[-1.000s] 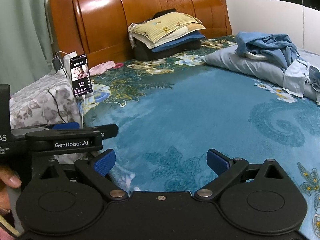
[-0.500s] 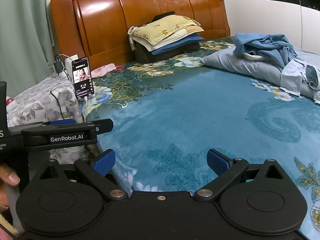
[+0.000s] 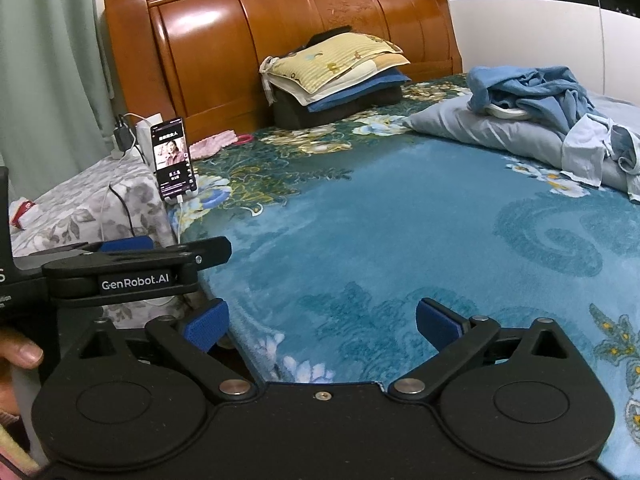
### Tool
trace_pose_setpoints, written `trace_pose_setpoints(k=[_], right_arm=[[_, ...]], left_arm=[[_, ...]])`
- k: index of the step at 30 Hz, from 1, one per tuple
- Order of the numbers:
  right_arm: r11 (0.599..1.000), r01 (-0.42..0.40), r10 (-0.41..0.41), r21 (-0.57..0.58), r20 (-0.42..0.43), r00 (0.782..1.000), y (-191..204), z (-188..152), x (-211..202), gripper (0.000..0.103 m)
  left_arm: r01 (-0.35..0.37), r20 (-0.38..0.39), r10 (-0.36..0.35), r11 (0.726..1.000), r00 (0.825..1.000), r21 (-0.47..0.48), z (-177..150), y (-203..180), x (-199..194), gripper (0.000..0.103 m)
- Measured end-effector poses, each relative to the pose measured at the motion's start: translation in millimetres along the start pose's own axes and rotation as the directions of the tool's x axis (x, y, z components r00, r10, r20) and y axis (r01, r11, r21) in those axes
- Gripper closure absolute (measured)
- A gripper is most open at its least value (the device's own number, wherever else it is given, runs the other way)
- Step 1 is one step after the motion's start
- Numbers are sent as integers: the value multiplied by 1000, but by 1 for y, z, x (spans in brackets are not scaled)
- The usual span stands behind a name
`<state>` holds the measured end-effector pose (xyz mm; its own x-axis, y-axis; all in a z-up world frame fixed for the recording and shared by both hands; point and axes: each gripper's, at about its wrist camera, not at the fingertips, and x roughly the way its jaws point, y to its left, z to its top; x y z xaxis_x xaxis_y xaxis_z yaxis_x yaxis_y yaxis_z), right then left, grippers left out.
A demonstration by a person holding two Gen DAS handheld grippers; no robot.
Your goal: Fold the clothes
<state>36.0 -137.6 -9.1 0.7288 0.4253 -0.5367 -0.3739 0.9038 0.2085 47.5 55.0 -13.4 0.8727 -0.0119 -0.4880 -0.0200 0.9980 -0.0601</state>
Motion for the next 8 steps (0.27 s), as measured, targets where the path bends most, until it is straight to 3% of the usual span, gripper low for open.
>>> trace_pose_setpoints(k=[8], right_arm=[[1000,-10,10,-2,-3,1000,-6,-4,1,2]], left_arm=[[-13,-6,13,1000,1000,-10,0,1,1,0]])
